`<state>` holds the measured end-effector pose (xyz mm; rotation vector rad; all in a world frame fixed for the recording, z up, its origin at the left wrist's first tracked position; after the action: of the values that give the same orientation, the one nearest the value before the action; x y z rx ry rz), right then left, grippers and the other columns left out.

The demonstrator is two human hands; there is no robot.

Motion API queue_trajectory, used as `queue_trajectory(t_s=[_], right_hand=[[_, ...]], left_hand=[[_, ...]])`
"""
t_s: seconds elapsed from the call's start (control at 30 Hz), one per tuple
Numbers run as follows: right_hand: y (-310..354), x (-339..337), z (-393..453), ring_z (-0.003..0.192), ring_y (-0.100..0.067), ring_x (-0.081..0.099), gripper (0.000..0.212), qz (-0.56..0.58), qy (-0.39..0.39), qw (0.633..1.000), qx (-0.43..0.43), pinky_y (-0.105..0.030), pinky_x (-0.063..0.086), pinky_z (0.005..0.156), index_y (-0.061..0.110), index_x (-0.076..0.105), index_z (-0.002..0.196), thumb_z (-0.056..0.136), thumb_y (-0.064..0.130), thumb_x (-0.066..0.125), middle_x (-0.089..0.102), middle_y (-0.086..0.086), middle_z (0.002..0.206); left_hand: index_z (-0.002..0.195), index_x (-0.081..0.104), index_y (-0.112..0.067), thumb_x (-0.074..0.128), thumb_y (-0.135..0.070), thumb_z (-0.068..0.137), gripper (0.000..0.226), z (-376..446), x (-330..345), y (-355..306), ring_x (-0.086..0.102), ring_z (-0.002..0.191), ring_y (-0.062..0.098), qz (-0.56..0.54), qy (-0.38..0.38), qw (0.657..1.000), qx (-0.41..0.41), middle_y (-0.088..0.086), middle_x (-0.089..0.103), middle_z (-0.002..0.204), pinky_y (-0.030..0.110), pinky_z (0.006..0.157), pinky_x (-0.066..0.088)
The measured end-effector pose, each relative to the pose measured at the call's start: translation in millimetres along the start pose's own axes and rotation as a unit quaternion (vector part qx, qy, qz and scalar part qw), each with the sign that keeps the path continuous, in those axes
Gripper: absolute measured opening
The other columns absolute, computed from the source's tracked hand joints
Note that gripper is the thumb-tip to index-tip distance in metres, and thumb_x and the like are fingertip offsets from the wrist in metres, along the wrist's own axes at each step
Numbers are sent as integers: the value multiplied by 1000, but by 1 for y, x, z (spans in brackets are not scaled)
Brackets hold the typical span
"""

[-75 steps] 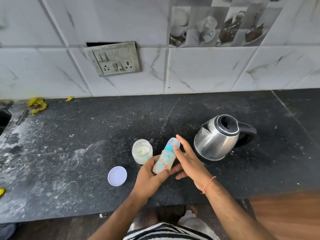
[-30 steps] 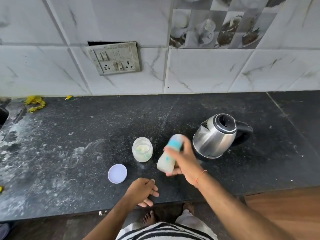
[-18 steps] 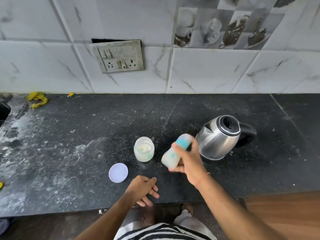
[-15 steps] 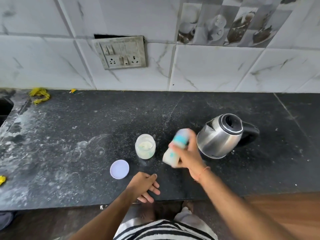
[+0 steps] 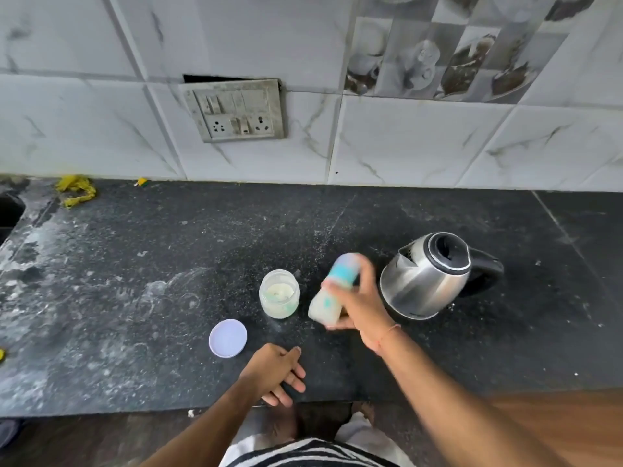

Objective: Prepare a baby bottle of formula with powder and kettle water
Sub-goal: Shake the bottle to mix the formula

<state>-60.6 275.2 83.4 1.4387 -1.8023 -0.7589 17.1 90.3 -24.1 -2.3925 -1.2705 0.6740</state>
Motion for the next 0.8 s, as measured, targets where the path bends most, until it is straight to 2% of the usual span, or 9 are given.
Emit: queue_trajectory(t_s=[0.1, 0.2, 0.33, 0.43, 0.5, 0.6, 0.7, 0.73, 0.8], right_hand=[[-8, 8, -4, 106, -30, 77, 71, -33, 64, 995, 72, -58, 68, 64, 61, 50, 133, 86, 28, 92, 70, -9, 124], [0, -9, 15, 114, -36, 75, 63, 11, -42, 998, -37, -67, 66, 67, 56, 50, 131, 90, 26, 88, 64, -10, 139], [-12, 2, 5, 106, -32, 78, 73, -5, 74, 991, 109, -53, 66, 59, 61, 49, 136, 86, 28, 92, 72, -11, 124], [-5, -7, 13, 110, -36, 77, 61, -8, -14, 1000, -22, -66, 66, 68, 51, 52, 134, 91, 27, 88, 67, -12, 135], [-4, -12, 20, 114, -36, 75, 62, 45, -38, 998, -6, -66, 67, 69, 50, 48, 137, 94, 26, 86, 64, -11, 139], [-19, -1, 11, 109, -31, 77, 73, 19, 50, 994, 94, -52, 68, 61, 58, 50, 138, 86, 29, 92, 69, -9, 128], [-16, -12, 22, 113, -34, 76, 65, 8, -29, 999, -16, -59, 68, 66, 51, 50, 137, 90, 28, 89, 65, -10, 136], [-19, -19, 27, 115, -35, 75, 64, 37, -63, 997, -8, -61, 67, 67, 49, 49, 137, 92, 28, 88, 64, -10, 138], [-15, -6, 20, 111, -34, 76, 69, 64, -2, 996, 68, -60, 67, 64, 55, 49, 137, 89, 30, 90, 67, -10, 133]], left_hand=[[100, 79, -12, 41, -55, 113, 58, 0, -2, 4, 75, 57, 26, -4, -5, 1000, -1, 3, 86, 88, 25, 48, 51], [100, 79, -12, 43, -56, 112, 59, 1, -2, 0, 74, 54, 25, 2, -7, 1000, -2, 4, 86, 86, 25, 46, 50], [98, 79, -11, 41, -57, 112, 62, 0, -1, 3, 72, 51, 26, 2, -20, 1000, -5, 5, 86, 84, 25, 46, 48], [97, 80, -10, 39, -59, 112, 66, 2, -2, 0, 71, 51, 26, 7, -23, 1000, -11, 6, 85, 83, 25, 46, 47], [95, 80, -10, 38, -60, 112, 67, 1, 0, -2, 71, 49, 25, 8, -24, 1000, -7, 6, 85, 82, 25, 46, 47], [94, 80, -10, 38, -59, 112, 66, 0, 0, 1, 71, 49, 26, 10, -22, 1000, -10, 6, 85, 82, 26, 47, 48], [93, 80, -10, 38, -59, 112, 67, 1, -2, 0, 70, 49, 25, 14, -23, 1000, -14, 6, 85, 81, 25, 47, 49], [93, 81, -10, 39, -60, 112, 68, 1, -2, -2, 70, 48, 25, 17, -25, 999, -9, 6, 85, 80, 26, 48, 49], [91, 81, -10, 39, -59, 112, 68, 2, 2, -2, 70, 47, 25, 10, -29, 999, -7, 6, 85, 79, 26, 48, 49]])
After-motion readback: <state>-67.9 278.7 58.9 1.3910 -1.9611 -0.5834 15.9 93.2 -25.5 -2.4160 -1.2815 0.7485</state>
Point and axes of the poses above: each hand's wrist, its own z-axis towards the middle knuckle, its own x-axis out of the palm, y = z × x, the point moved 4 cm from there along z, towards the middle knuckle
